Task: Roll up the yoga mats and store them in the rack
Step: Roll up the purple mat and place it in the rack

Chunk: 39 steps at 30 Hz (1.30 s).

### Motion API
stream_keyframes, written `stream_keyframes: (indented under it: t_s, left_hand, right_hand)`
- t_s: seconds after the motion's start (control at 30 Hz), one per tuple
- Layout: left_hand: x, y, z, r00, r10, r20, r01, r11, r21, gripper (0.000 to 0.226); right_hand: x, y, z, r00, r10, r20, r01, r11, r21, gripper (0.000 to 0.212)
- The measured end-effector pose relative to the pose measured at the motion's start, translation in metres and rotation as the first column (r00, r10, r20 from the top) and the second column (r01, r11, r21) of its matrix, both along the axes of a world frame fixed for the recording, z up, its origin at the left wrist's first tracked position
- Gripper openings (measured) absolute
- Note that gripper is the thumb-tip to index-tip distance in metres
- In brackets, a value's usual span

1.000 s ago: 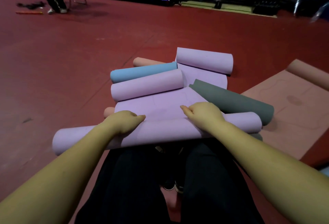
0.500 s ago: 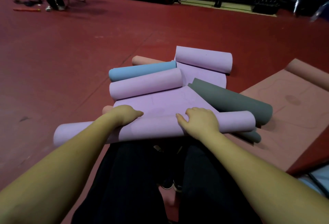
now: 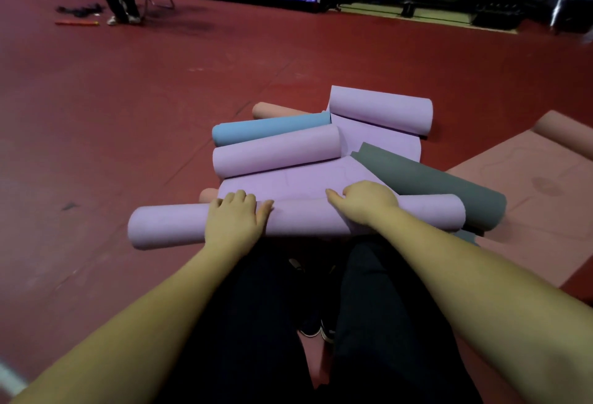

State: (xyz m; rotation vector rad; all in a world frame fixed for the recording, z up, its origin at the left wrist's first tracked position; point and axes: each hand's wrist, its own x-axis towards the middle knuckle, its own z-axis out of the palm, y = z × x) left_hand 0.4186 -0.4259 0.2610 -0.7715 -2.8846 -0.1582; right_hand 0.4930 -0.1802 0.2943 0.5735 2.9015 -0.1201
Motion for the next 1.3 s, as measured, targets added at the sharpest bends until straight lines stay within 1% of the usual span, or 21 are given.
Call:
stream_keyframes:
  t_s: [0.1, 0.2, 0.3, 0.4, 0.5, 0.57, 0.6, 0.67, 0.73, 0.77, 0.83, 0.87, 0.93, 0.97, 1.03, 1.07, 1.13, 1.17, 1.2, 1.27, 1.3]
  left_hand:
    - [-0.001, 0.000, 0.015, 0.997, -0.024, 0.071, 0.027, 0.999, -0.047, 0.064]
    - [0.000, -0.001, 0.032, 0.998, -0.041, 0.044, 0.044, 0.996, -0.075, 0.077]
    - [0.002, -0.001, 0.042, 0.999, -0.021, 0.042, 0.027, 0.991, -0.133, 0.069]
    - [0.007, 0.000, 0.047, 0.986, 0.018, 0.166, 0.007, 0.988, -0.152, 0.068]
    - [0.009, 0.002, 0.049, 0.946, 0.090, 0.310, -0.038, 0.985, -0.169, 0.066]
    - [0.000, 0.005, 0.048, 0.925, 0.128, 0.357, -0.058, 0.978, -0.201, 0.066]
    - [-0.007, 0.007, 0.047, 0.922, 0.131, 0.365, -0.053, 0.975, -0.215, 0.066]
    - [-0.022, 0.011, 0.042, 0.897, 0.165, 0.411, -0.064, 0.967, -0.248, 0.066]
    - [-0.043, 0.013, 0.027, 0.850, 0.182, 0.495, -0.073, 0.970, -0.233, 0.066]
    - [-0.056, 0.013, 0.018, 0.824, 0.209, 0.526, -0.103, 0.969, -0.223, 0.073]
    - [-0.078, 0.012, 0.000, 0.769, 0.242, 0.591, -0.179, 0.970, -0.165, 0.094]
    - [-0.084, 0.012, -0.004, 0.737, 0.244, 0.630, -0.197, 0.970, -0.146, 0.097]
    - [-0.093, 0.016, -0.012, 0.669, 0.247, 0.701, -0.197, 0.968, -0.154, 0.087]
    - [-0.094, 0.018, -0.008, 0.662, 0.232, 0.712, -0.177, 0.972, -0.152, 0.085]
    - [-0.086, 0.021, 0.002, 0.723, 0.191, 0.664, -0.104, 0.980, -0.169, 0.090]
    - [-0.082, 0.022, 0.006, 0.758, 0.148, 0.636, -0.044, 0.983, -0.177, 0.085]
    - [-0.074, 0.022, 0.011, 0.803, 0.071, 0.592, 0.041, 0.984, -0.174, 0.058]
    - [-0.069, 0.020, 0.013, 0.830, 0.057, 0.555, 0.040, 0.986, -0.161, 0.053]
    - [-0.064, 0.019, 0.016, 0.866, 0.055, 0.497, 0.008, 0.992, -0.123, 0.051]
    - [-0.054, 0.016, 0.017, 0.949, 0.065, 0.309, -0.071, 0.997, 0.006, 0.045]
    - [-0.047, 0.015, 0.018, 0.969, 0.096, 0.227, -0.115, 0.991, 0.068, 0.042]
  right_hand:
    - [-0.003, 0.001, 0.011, 0.998, 0.002, 0.056, -0.001, 1.000, -0.018, 0.075]
    - [0.002, 0.004, 0.024, 0.994, 0.001, 0.108, 0.005, 0.998, -0.059, 0.075]
    - [0.009, 0.005, 0.040, 0.979, 0.016, 0.202, 0.018, 0.985, -0.169, 0.073]
    - [0.009, 0.006, 0.047, 0.947, 0.057, 0.315, 0.035, 0.959, -0.280, 0.069]
    - [0.004, 0.004, 0.039, 0.925, 0.079, 0.372, 0.046, 0.948, -0.316, 0.068]
    - [-0.001, 0.005, 0.031, 0.940, 0.084, 0.330, 0.011, 0.961, -0.276, 0.065]
    - [-0.004, 0.007, 0.026, 0.958, 0.093, 0.272, -0.027, 0.971, -0.238, 0.058]
    - [-0.007, 0.010, 0.017, 0.990, 0.111, 0.087, -0.097, 0.984, -0.146, 0.051]
    - [-0.003, 0.010, 0.014, 0.990, 0.111, -0.084, -0.117, 0.991, -0.061, 0.055]
    - [0.000, 0.009, 0.015, 0.984, 0.117, -0.133, -0.120, 0.993, -0.019, 0.057]
    - [0.008, 0.005, 0.015, 0.977, 0.137, -0.163, -0.132, 0.990, 0.042, 0.060]
    - [0.012, 0.004, 0.015, 0.976, 0.140, -0.165, -0.133, 0.990, 0.053, 0.060]
    - [0.023, 0.000, 0.011, 0.977, 0.123, -0.174, -0.115, 0.992, 0.054, 0.060]
    - [0.028, -0.003, 0.008, 0.976, 0.116, -0.181, -0.108, 0.993, 0.057, 0.060]
    - [0.036, -0.009, 0.000, 0.978, 0.121, -0.169, -0.108, 0.990, 0.087, 0.065]
    - [0.038, -0.012, -0.004, 0.978, 0.128, -0.165, -0.110, 0.987, 0.114, 0.072]
    - [0.037, -0.015, -0.009, 0.976, 0.133, -0.171, -0.105, 0.981, 0.163, 0.087]
    - [0.036, -0.017, -0.011, 0.974, 0.132, -0.186, -0.099, 0.979, 0.176, 0.090]
    - [0.034, -0.017, -0.012, 0.972, 0.126, -0.197, -0.090, 0.979, 0.181, 0.088]
    - [0.028, -0.016, -0.012, 0.975, 0.109, -0.195, -0.073, 0.980, 0.183, 0.074]
    - [0.025, -0.015, -0.012, 0.978, 0.098, -0.185, -0.067, 0.983, 0.171, 0.069]
